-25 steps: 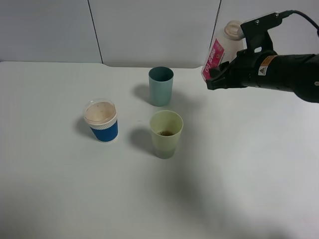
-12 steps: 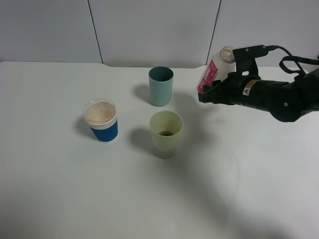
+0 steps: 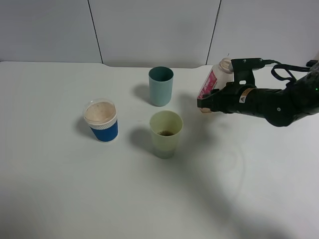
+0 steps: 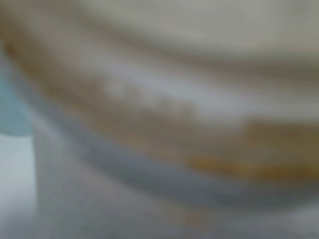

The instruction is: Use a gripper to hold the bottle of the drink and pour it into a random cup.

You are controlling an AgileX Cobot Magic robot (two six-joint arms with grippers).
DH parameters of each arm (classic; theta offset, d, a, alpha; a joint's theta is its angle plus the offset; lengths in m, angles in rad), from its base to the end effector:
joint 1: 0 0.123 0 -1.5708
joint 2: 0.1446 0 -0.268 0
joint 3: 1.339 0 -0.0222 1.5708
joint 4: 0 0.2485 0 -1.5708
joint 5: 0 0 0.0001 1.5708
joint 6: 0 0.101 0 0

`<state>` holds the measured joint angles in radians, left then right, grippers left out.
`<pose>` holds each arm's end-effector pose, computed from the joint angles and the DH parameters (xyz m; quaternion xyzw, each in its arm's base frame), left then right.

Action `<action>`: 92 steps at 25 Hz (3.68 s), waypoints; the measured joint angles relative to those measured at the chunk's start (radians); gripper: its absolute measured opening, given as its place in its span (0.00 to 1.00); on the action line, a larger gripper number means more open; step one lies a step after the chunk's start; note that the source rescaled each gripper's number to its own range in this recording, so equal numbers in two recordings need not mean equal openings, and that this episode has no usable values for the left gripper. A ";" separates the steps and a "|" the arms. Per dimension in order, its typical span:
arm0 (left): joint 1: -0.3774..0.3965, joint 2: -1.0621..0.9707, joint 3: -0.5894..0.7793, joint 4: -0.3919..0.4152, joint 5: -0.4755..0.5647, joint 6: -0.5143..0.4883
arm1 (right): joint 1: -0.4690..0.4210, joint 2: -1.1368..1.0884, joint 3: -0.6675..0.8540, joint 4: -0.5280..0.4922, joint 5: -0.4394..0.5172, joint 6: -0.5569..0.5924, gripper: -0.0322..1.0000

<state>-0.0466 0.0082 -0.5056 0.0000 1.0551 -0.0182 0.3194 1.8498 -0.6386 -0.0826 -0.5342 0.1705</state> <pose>0.0201 -0.0009 0.2736 0.0121 0.8524 -0.0169 0.5225 0.3037 0.1049 0.0965 -0.1067 0.8758 0.1159 0.4562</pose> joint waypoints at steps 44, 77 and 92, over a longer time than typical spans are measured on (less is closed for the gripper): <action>0.000 0.000 0.000 0.000 0.000 0.000 | 0.000 0.000 -0.002 -0.001 0.126 -0.122 0.08; 0.000 0.000 0.000 0.000 0.000 0.000 | 0.000 -0.463 0.001 -0.081 0.390 -0.171 1.00; 0.000 0.000 0.000 0.000 0.000 0.000 | -0.226 -0.956 0.001 -0.117 0.642 -0.189 1.00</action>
<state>-0.0466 0.0082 -0.5056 0.0000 1.0551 -0.0182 0.0935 0.8935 -0.6373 -0.2000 0.1078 -0.0181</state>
